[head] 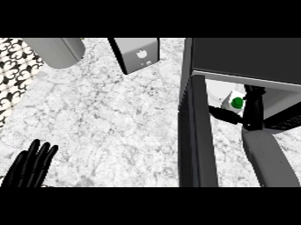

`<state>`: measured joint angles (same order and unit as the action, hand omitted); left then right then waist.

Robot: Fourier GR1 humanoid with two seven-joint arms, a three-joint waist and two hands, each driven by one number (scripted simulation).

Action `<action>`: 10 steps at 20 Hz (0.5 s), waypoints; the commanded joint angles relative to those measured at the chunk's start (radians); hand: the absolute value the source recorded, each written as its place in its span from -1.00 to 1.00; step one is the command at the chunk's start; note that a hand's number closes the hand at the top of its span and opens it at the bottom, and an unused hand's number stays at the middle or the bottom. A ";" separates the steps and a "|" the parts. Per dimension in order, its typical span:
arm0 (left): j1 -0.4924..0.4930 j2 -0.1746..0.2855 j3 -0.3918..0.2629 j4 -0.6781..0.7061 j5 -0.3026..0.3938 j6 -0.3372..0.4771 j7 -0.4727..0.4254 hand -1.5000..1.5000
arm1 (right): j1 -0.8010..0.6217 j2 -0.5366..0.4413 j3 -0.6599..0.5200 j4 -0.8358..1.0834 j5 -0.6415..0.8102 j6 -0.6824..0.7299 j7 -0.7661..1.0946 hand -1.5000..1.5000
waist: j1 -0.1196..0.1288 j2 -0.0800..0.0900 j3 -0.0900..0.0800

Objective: Pick up the milk, place it into the microwave and close the microwave

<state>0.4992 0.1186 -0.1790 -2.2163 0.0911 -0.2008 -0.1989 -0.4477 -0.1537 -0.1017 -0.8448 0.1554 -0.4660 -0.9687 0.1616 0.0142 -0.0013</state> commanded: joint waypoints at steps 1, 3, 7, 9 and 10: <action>-0.024 -0.008 -0.016 0.009 -0.014 0.009 0.018 -1.00 | -0.152 -0.039 -0.052 0.174 -0.031 0.045 0.249 -1.00 | -0.003 0.037 0.004; -0.018 -0.014 -0.037 0.011 -0.024 0.006 0.009 -1.00 | -0.161 -0.046 -0.047 0.194 -0.031 0.074 0.257 -1.00 | 0.001 0.033 0.003; -0.004 -0.030 -0.055 -0.003 -0.043 0.026 0.015 -1.00 | -0.173 -0.028 -0.048 0.208 -0.054 0.106 0.243 -1.00 | -0.008 0.023 0.004; -0.027 -0.032 -0.063 0.006 -0.063 0.031 0.021 -1.00 | -0.183 -0.037 -0.048 0.216 -0.058 0.120 0.252 -1.00 | -0.018 0.026 0.004; -0.029 -0.046 -0.062 -0.002 -0.063 0.047 0.027 -1.00 | -0.181 -0.024 -0.050 0.227 -0.068 0.127 0.245 -1.00 | -0.024 0.024 0.005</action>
<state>0.4780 0.0890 -0.2282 -2.2162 0.0455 -0.1725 -0.1799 -0.4943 -0.1508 -0.0853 -0.7678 0.1551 -0.4258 -0.9747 0.1327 0.0033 -0.0008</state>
